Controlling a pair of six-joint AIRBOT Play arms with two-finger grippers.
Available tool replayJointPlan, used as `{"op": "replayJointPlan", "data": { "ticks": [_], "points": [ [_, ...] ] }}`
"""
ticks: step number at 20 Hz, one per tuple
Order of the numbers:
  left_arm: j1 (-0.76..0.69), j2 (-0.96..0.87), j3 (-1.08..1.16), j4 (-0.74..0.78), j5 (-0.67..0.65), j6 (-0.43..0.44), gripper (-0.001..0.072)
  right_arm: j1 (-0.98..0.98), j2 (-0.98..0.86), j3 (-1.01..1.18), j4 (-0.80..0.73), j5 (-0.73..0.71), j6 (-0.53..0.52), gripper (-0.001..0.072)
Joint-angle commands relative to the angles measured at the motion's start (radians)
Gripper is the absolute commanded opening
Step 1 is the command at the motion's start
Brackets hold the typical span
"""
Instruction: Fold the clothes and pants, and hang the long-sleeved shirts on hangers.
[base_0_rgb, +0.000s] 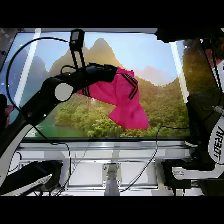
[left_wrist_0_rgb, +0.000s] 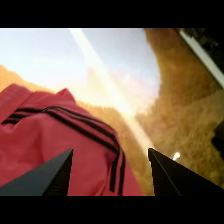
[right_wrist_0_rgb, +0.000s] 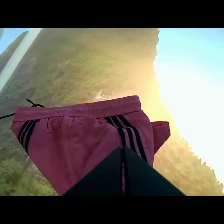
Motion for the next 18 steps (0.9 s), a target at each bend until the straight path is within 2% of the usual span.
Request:
{"op": "replayJointPlan", "data": {
  "ticks": [1,2,3,5,6,10,13,16,17,18],
  "points": [
    [0.007,-0.002,0.001,0.111,-0.112,0.0,0.0528,0.0,0.0,0.001,-0.047,-0.009,0.002,0.0031],
    [0.012,-0.002,0.001,0.138,-0.14,0.0,0.0468,0.0,0.0,0.001,-0.047,-0.009,0.002,0.0017],
    [0.019,-0.002,0.001,0.151,-0.171,0.0,0.0352,0.0,-0.001,0.001,-0.047,-0.009,0.001,0.0009],
    [0.032,-0.002,0.001,0.158,-0.22,0.0,0.0072,0.0,-0.004,-0.009,-0.046,-0.016,0.021,0.0007],
    [0.042,-0.002,0.001,0.164,-0.232,0.0,0.0011,0.0,-0.006,-0.023,-0.043,-0.023,0.048,0.0005],
    [0.136,0.0,0.001,0.206,-0.247,-0.022,0.001,-0.016,-0.055,-0.085,0.056,0.032,0.071,0.0003],
    [0.268,0.0,0.001,0.206,-0.358,-0.036,0.0009,-0.053,-0.148,-0.101,0.179,0.114,0.086,0.0005],
    [0.33,0.0,0.001,0.206,-0.45,0.014,0.0009,-0.071,-0.252,-0.1,0.125,0.118,0.193,0.0013],
    [0.329,0.0,0.001,0.206,-0.447,0.04,0.0009,-0.071,-0.285,-0.1,0.103,0.115,0.215,0.0084],
    [0.325,0.0,0.001,0.204,-0.444,0.057,0.0009,-0.07,-0.314,-0.1,0.099,0.112,0.219,0.0249]
  ]
}}
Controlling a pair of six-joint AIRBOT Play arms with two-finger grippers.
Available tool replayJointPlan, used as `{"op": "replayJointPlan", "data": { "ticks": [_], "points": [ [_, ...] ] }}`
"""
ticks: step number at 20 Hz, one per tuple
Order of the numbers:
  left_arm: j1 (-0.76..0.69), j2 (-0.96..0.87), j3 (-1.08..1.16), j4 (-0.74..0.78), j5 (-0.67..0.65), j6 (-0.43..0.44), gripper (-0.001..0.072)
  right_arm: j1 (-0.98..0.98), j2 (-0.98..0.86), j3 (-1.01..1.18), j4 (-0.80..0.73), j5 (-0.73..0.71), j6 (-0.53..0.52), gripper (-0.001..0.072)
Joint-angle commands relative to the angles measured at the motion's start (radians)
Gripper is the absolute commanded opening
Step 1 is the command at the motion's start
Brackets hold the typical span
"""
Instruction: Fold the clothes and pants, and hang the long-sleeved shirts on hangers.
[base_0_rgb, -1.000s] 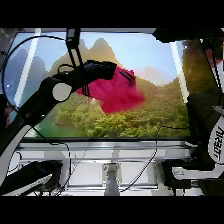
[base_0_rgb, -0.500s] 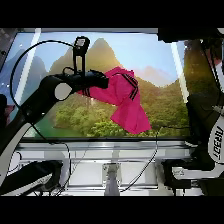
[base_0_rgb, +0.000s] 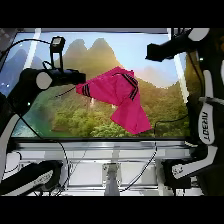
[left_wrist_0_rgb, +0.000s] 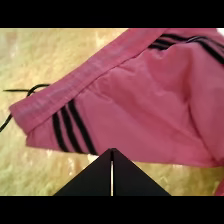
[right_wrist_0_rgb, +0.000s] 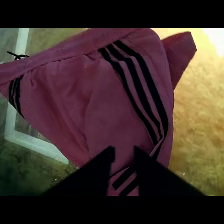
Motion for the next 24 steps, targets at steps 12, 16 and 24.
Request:
{"op": "replayJointPlan", "data": {
  "ticks": [12,16,24],
  "points": [
    [-0.019,-0.001,0.0,-0.004,-0.055,0.07,0.001,0.013,-0.28,-0.004,-0.035,-0.037,0.042,0.0387],
    [-0.005,-0.001,0.0,0.034,-0.052,0.065,0.001,0.044,-0.296,-0.004,-0.023,-0.038,0.006,0.0387],
    [0.21,-0.001,0.0,0.033,-0.036,-0.077,0.001,0.056,-0.309,-0.004,-0.024,-0.003,-0.029,0.0383]
  ]
}}
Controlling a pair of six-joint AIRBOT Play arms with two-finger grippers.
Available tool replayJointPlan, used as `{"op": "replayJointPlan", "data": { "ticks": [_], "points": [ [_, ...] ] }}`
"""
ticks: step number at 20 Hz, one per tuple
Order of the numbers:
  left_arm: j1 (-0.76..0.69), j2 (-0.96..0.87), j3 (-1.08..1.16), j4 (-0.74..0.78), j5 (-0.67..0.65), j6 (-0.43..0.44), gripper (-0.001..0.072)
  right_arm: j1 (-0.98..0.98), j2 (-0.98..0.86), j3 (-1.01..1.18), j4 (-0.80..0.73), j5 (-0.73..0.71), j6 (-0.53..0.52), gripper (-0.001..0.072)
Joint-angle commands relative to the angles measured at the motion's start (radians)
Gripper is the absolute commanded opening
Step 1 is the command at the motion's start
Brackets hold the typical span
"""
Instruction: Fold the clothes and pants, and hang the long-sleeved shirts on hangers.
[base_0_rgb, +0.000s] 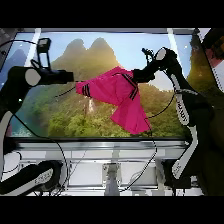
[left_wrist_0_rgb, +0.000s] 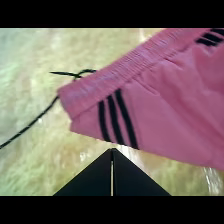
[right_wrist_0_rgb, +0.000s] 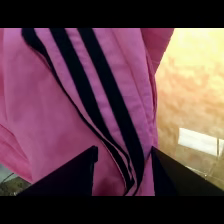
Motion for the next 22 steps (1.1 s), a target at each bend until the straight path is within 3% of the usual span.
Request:
{"op": "replayJointPlan", "data": {
  "ticks": [1,2,4,5,9,14,16,19,22],
  "points": [
    [0.108,0.0,0.0,0.004,0.004,-0.032,0.0009,0.002,-0.011,0.0,0.002,0.009,-0.018,0.0375],
    [0.135,0.0,0.0,0.004,0.004,-0.032,0.001,0.002,-0.013,0.0,0.002,0.013,-0.018,0.0296],
    [0.19,0.0,0.0,0.004,0.004,-0.023,0.001,0.002,-0.012,0.0,0.003,0.02,-0.018,0.0063],
    [0.22,0.0,0.0,0.004,0.004,-0.021,0.001,0.002,-0.012,0.0,0.005,0.027,-0.018,0.0009],
    [0.328,-0.001,0.0,0.004,0.006,-0.021,0.0009,0.002,0.016,0.007,0.11,0.067,-0.017,0.0004],
    [0.444,-0.002,0.0,0.004,0.053,-0.021,0.001,0.069,0.08,0.108,0.638,0.105,-0.01,0.0003],
    [0.468,-0.002,0.0,0.004,0.068,-0.021,0.001,0.145,0.111,0.109,0.845,0.029,-0.012,0.0002],
    [0.472,-0.002,0.0,0.004,0.108,-0.013,0.001,0.266,0.153,0.109,1.152,-0.126,-0.097,0.0003],
    [0.472,-0.002,0.0,0.005,0.184,0.025,0.001,0.343,0.222,0.109,1.264,-0.26,-0.129,0.0003]
  ]
}}
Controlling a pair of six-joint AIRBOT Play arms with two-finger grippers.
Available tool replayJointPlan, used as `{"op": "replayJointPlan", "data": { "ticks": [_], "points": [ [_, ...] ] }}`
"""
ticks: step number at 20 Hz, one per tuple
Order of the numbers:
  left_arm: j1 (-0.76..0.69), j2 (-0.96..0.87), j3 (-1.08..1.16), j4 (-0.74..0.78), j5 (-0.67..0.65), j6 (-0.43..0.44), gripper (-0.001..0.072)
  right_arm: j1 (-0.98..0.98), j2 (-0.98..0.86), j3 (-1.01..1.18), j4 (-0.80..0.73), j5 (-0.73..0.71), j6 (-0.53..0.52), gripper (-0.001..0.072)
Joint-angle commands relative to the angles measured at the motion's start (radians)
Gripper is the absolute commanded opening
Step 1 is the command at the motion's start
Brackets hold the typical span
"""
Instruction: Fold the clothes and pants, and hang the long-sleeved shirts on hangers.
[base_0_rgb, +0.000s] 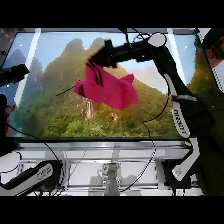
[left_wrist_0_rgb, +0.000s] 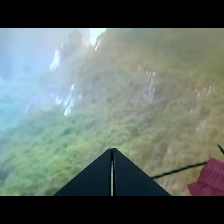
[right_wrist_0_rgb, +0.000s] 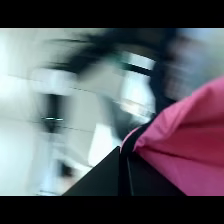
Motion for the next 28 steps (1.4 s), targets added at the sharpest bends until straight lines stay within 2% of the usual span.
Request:
{"op": "replayJointPlan", "data": {
  "ticks": [1,5,8,10,13,15,17,18,19,20,21,24,26,27,28],
  "points": [
    [0.008,0.0,0.0,0.0,0.095,0.035,0.0009,0.092,0.082,0.004,0.212,-0.175,-0.045,0.0003],
    [0.008,0.0,0.0,0.016,0.159,0.035,0.001,0.097,0.191,0.003,0.169,-0.343,-0.066,0.0004],
    [0.008,0.0,0.0,0.042,0.162,0.034,0.001,0.052,0.221,0.003,-0.009,-0.39,0.013,0.0004],
    [0.008,0.0,0.0,0.044,0.159,0.034,0.001,0.007,0.22,-0.011,-0.239,-0.361,0.136,0.0005],
    [0.008,0.0,0.0,0.044,0.145,0.034,0.001,-0.068,0.214,-0.068,-0.742,-0.217,0.346,0.0005],
    [0.008,-0.001,0.0,0.044,0.121,0.034,0.001,-0.116,0.18,-0.077,-0.999,-0.115,0.359,0.0006],
    [0.007,-0.001,-0.001,0.043,0.088,0.034,0.001,-0.164,0.124,-0.077,-1.151,-0.107,0.357,0.0013],
    [0.007,-0.003,-0.001,0.043,0.067,0.034,0.001,-0.188,0.097,-0.077,-1.184,-0.139,0.357,0.0102],
    [0.007,-0.007,-0.001,0.043,0.041,0.034,0.001,-0.217,0.072,-0.077,-1.188,-0.169,0.357,0.0317],
    [0.007,-0.011,-0.001,0.043,0.007,0.034,0.001,-0.242,0.057,-0.077,-1.183,-0.184,0.358,0.0477],
    [0.007,-0.017,-0.001,0.043,-0.029,0.034,0.0009,-0.266,0.05,-0.076,-1.184,-0.188,0.359,0.0507],
    [0.007,-0.029,-0.01,0.026,-0.081,0.042,0.001,-0.324,0.053,-0.066,-1.185,-0.157,0.359,0.0507],
    [0.007,-0.029,-0.042,-0.126,-0.084,0.191,0.0009,-0.354,0.053,-0.053,-1.183,-0.086,0.359,0.0501],
    [0.007,-0.029,-0.064,-0.254,-0.092,0.307,0.0009,-0.364,0.053,-0.049,-1.183,-0.041,0.359,0.0441],
    [0.007,-0.029,-0.085,-0.371,-0.109,0.41,0.0008,-0.37,0.053,-0.049,-1.183,0.003,0.354,0.0211]
  ]
}}
